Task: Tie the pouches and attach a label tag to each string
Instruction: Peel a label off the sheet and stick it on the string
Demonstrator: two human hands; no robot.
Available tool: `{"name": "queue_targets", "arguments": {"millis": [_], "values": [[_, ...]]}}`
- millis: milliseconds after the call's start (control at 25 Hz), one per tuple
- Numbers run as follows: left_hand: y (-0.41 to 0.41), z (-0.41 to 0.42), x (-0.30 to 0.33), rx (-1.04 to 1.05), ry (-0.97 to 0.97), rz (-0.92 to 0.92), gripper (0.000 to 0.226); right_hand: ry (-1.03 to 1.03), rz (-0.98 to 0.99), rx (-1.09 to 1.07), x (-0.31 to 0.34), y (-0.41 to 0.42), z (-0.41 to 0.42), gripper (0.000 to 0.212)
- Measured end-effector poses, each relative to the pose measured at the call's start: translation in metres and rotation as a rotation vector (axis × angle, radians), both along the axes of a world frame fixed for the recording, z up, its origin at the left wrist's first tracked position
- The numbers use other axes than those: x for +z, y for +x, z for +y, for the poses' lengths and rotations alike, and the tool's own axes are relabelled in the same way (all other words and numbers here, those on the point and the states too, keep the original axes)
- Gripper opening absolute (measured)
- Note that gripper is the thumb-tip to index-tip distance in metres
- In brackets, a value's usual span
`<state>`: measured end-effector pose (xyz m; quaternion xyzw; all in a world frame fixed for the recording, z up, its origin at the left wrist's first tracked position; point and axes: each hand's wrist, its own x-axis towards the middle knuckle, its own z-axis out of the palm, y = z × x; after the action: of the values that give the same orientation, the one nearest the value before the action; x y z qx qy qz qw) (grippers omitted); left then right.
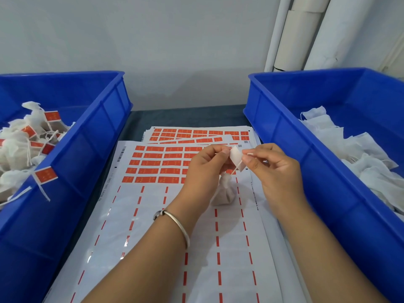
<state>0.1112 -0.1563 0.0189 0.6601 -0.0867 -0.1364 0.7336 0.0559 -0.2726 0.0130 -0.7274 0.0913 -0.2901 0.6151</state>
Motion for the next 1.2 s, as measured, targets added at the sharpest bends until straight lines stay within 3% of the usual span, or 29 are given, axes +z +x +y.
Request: {"name": "queue_targets", "arguments": {"millis": [480,720,1200], "values": [[-0.0027,-0.002,-0.0004,-0.127,0.041,0.034,0.02,0.07,-0.001,-0.02,-0.002,0.0017,-0.003,0.02],[-0.0002,0.0017,-0.0019,-0.2,-0.03,0.066,0.02,0.109,-0.008,-0.032,-0.0026,0.0025,-0.0047,0.018],[-0.0019,0.0064,-0.005,-0.293,-0.019,-0.077,0.029,0.099,-0.007,-0.058,-0.0042,0.002,-0.0066,0.015]]}}
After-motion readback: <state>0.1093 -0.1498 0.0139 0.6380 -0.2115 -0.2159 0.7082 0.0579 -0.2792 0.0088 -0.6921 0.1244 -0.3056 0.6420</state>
